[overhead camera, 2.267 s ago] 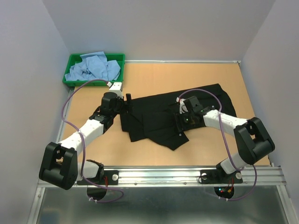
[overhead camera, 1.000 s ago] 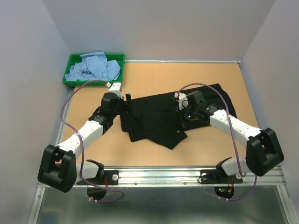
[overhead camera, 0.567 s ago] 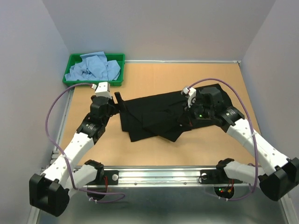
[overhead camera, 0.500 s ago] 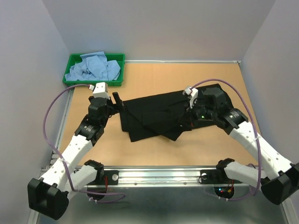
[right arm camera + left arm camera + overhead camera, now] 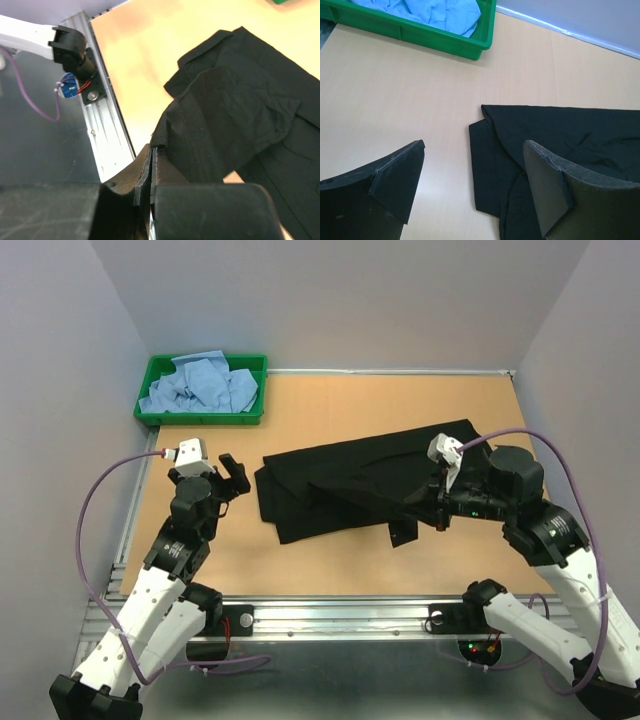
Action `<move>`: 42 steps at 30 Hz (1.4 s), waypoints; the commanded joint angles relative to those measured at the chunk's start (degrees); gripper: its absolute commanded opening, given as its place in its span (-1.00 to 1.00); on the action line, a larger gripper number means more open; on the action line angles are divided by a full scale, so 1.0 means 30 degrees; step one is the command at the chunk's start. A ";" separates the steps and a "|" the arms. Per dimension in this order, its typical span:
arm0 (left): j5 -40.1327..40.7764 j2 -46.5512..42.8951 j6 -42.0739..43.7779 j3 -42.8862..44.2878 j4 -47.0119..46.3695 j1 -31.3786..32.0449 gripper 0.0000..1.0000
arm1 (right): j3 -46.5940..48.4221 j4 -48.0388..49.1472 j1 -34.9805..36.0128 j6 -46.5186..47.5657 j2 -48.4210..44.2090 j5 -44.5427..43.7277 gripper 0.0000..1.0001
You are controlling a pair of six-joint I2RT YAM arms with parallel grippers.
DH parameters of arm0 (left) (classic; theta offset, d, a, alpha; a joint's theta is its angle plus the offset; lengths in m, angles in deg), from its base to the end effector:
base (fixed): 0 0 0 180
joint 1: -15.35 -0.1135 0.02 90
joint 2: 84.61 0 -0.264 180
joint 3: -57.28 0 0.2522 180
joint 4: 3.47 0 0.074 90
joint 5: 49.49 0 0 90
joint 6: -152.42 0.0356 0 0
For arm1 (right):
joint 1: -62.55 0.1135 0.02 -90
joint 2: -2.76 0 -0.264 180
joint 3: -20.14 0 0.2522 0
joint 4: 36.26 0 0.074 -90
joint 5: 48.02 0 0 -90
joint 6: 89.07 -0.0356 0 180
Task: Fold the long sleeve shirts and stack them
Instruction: Fold the shirt
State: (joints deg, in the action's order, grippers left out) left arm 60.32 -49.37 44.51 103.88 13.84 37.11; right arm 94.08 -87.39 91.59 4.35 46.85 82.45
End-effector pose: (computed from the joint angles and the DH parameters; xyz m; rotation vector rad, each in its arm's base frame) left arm 0.1517 -0.0476 0.3044 -0.2045 1.6612 -0.2340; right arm 0.1141 0.0898 0.3860 -0.9973 1.7016 0.9774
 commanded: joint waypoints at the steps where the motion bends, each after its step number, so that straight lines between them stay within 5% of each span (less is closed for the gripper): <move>1: 0.0778 -0.0556 -0.0152 -0.0487 -0.0713 0.0042 0.83 | 0.1208 -0.0844 0.0194 -0.0056 -0.0606 0.1333 -0.99; 9: 0.1012 -0.0527 -0.0182 -0.0517 -0.0891 0.0042 0.82 | 0.2408 -0.3331 0.0194 0.0031 -0.1778 0.2097 -0.99; 24: 0.0516 -0.0440 0.0052 -0.0692 -0.1096 0.0042 0.82 | 0.3640 -0.6911 0.0194 0.0326 -0.2103 -0.1504 -0.99; 33: -0.0479 0.0262 0.0316 -0.0634 -0.1564 0.0042 0.82 | 0.3376 -0.4016 0.0223 -0.0846 0.1465 -0.3731 -0.99; 42: -0.3145 0.1962 0.0755 -0.0458 -0.1799 0.0071 0.82 | 0.6277 -0.2313 0.0194 -0.2135 0.7854 -1.0406 -0.99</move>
State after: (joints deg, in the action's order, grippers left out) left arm 55.23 -45.00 45.45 102.50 11.50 37.09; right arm 106.91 -100.28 91.89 0.35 65.78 62.93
